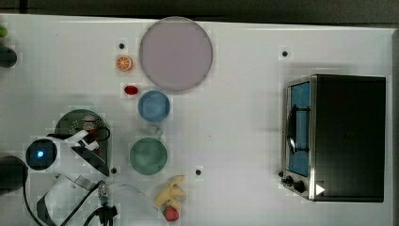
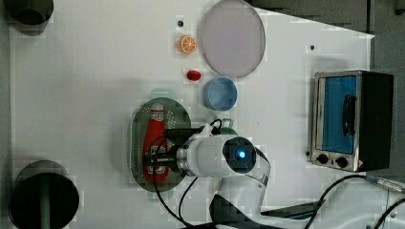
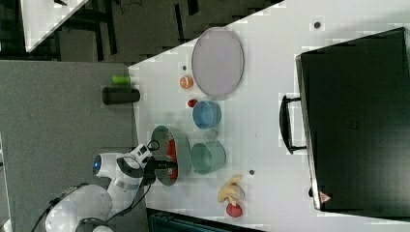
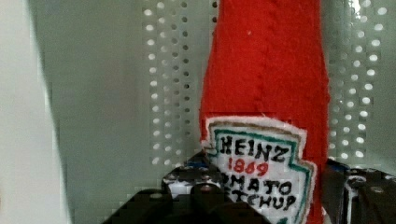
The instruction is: Pick ketchup from strainer and place it on the table
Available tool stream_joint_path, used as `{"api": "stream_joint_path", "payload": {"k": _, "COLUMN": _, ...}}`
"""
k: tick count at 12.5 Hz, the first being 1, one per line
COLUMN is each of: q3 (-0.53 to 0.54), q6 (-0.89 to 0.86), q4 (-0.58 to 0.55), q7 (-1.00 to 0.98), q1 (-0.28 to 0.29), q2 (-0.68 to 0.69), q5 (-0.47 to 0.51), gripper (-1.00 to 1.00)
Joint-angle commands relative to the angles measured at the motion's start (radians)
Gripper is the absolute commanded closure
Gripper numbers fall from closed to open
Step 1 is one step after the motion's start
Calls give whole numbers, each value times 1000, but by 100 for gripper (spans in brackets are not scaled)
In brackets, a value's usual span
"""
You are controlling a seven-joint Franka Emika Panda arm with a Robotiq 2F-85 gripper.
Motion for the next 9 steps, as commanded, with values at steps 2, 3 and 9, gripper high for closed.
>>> {"api": "stream_joint_path", "payload": {"k": 2, "q3": 45, "q6": -20, "q4": 20, "q7": 65, "q1": -15, "q2": -92, "q5": -2, "gripper": -18}}
{"api": "stream_joint_path", "payload": {"k": 3, "q3": 74, "q6": -60, "q4": 22, "q7": 65, "q1": -30, "q2": -128, "q5": 19, "gripper": -18}}
{"api": "stream_joint_path", "payload": {"k": 9, "q3": 192, "q6": -254, "q4": 156, "q7": 48, "q1": -128, "q2": -326, "q5": 353, "gripper": -18}}
